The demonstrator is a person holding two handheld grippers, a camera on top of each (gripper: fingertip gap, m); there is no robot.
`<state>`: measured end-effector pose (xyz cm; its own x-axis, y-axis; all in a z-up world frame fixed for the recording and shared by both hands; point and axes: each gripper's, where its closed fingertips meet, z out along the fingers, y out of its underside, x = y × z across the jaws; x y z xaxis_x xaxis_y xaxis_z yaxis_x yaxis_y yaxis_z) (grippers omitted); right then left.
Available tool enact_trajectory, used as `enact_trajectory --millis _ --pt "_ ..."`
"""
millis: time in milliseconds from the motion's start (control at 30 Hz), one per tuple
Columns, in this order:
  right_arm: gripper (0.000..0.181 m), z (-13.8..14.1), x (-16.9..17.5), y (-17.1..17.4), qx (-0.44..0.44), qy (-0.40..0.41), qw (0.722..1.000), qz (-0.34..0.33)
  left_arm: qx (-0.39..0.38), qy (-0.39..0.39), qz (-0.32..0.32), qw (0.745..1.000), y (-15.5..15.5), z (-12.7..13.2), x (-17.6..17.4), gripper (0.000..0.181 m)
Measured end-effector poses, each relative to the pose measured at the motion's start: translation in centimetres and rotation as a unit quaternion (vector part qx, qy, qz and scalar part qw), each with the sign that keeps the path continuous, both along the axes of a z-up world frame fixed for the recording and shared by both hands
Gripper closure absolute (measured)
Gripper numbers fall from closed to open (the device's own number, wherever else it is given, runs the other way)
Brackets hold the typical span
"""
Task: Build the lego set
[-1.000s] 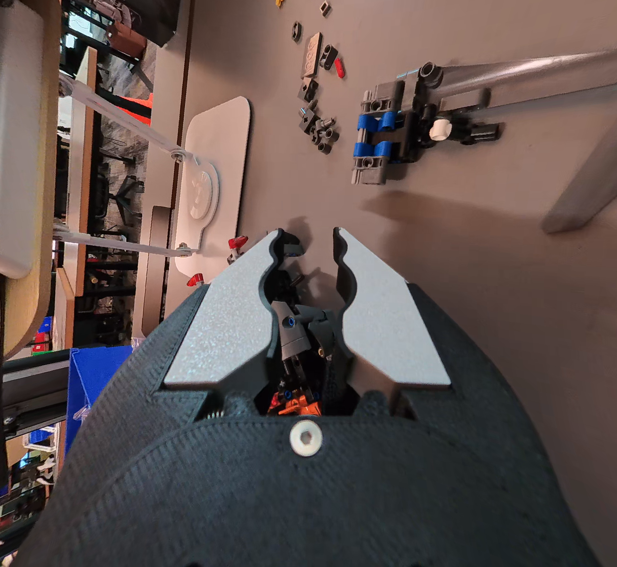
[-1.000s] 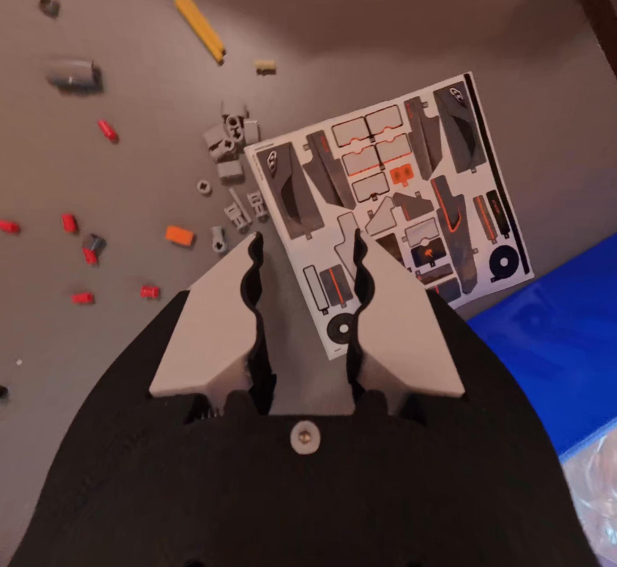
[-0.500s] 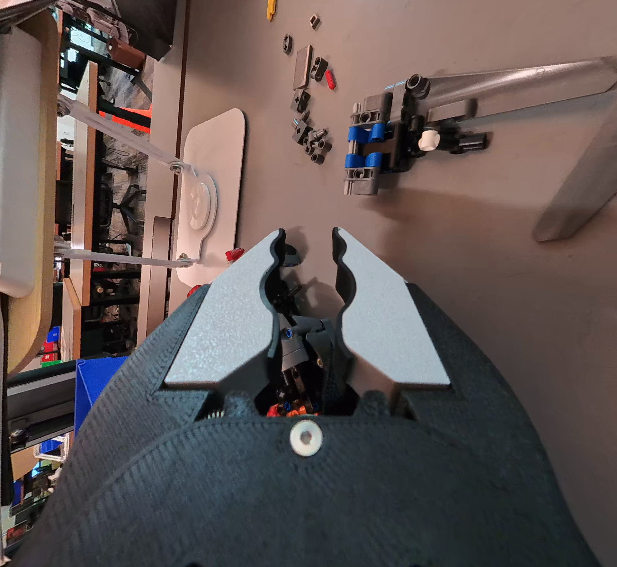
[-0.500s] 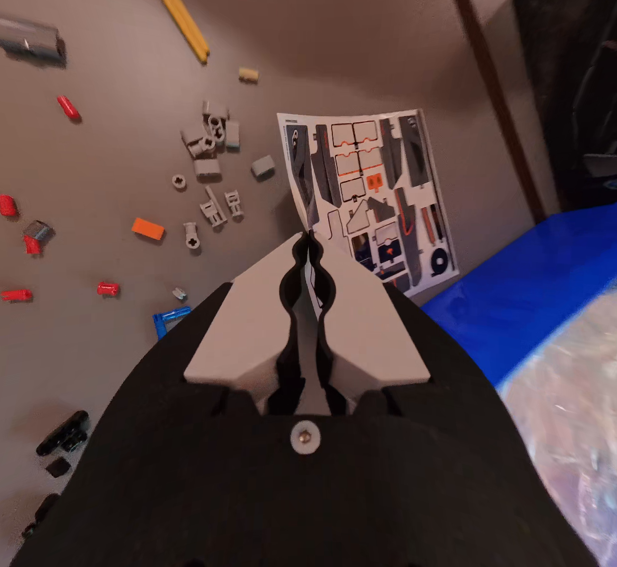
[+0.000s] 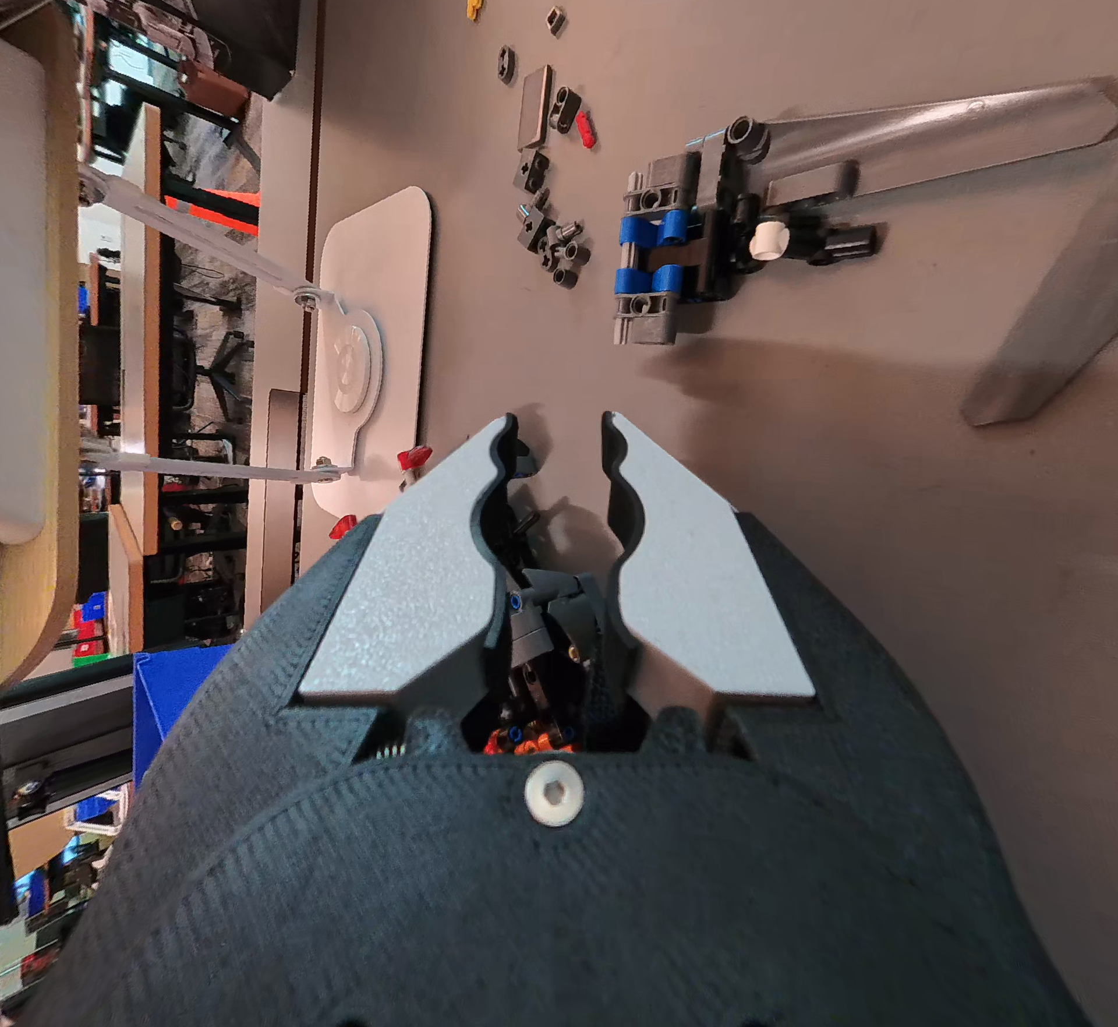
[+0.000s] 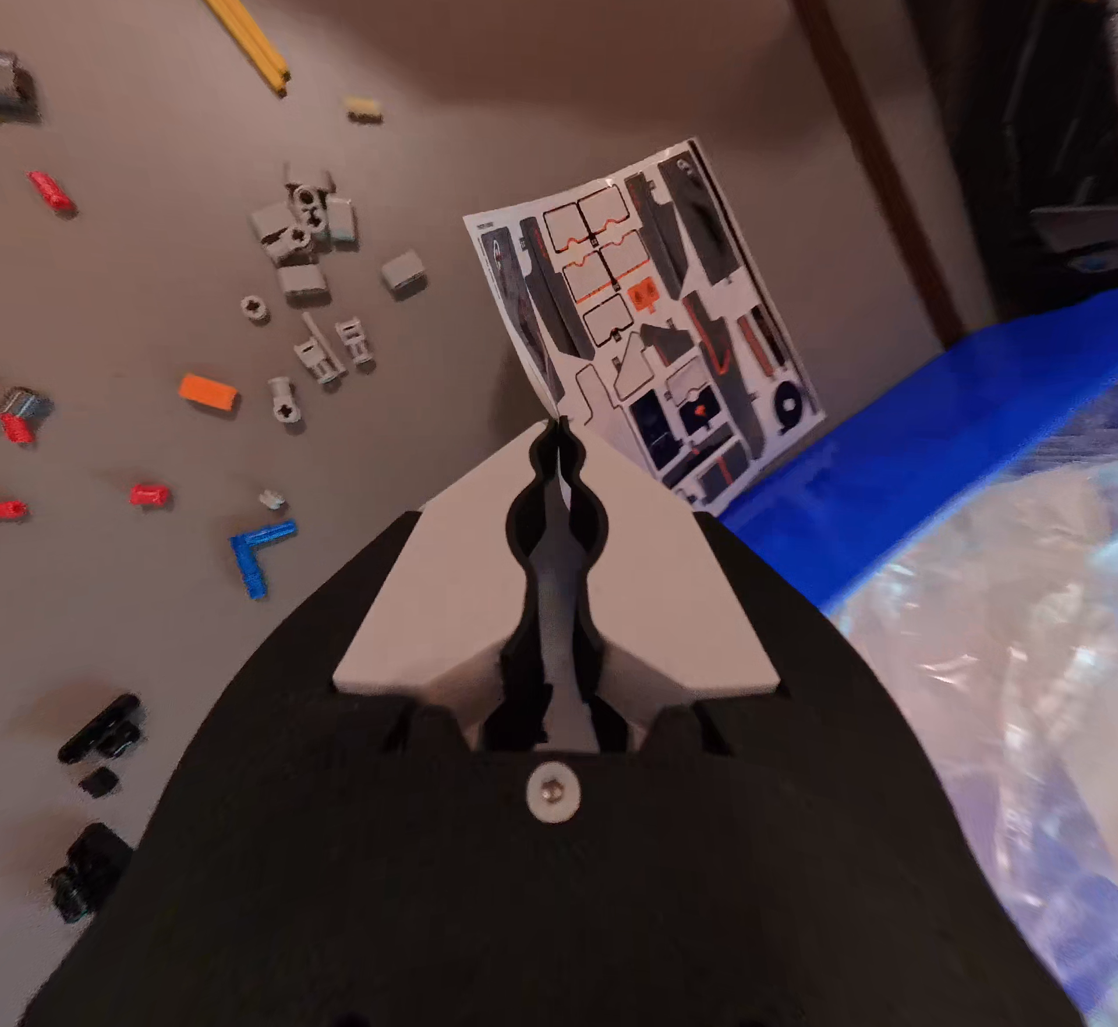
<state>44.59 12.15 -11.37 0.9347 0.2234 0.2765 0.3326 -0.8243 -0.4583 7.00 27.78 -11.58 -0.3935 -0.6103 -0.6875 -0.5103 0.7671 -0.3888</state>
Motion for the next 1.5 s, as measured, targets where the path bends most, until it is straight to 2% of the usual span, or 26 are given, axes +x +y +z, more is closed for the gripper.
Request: enact_trajectory --millis 133,233,333,533,633,800,1200,1400,1500 --pt "0.181 -2.8 -1.0 -1.6 -0.058 0.037 0.998 0.001 0.001 0.007 -0.002 1.0 -0.1 -0.3 0.1 0.156" --pt "0.166 -3.5 -1.3 -2.4 -0.072 0.046 0.996 -0.004 0.001 0.007 -0.001 1.0 -0.2 -0.3 0.1 0.156" --pt "0.157 -2.2 -1.8 -2.6 -0.04 0.047 0.998 -0.001 -0.001 0.004 0.0 1.0 -0.2 -0.2 0.1 0.157" --pt "0.166 1.9 -4.5 -1.1 0.093 0.052 0.993 0.054 0.003 -0.007 0.013 1.0 0.5 0.5 0.1 0.157" --pt "0.17 2.3 -5.0 -0.1 0.137 0.046 0.987 0.07 0.011 -0.015 0.03 0.999 1.5 1.0 -0.1 0.157" --pt "0.172 1.7 -5.2 0.2 0.153 0.025 0.984 0.085 0.012 -0.018 0.042 0.999 2.2 1.0 -0.3 0.157" --pt "0.166 0.7 -8.8 -0.5 0.126 0.081 0.977 0.149 0.013 -0.019 0.031 0.999 1.5 0.9 -0.1 0.158" --pt "0.146 0.0 -14.5 0.3 0.071 0.134 0.971 0.186 0.013 -0.018 0.024 0.999 1.1 1.0 0.0 0.158" --pt "0.142 -0.8 -17.9 -1.9 0.002 0.142 0.965 0.223 0.01 -0.019 0.02 1.0 0.8 1.0 -0.1 0.158"
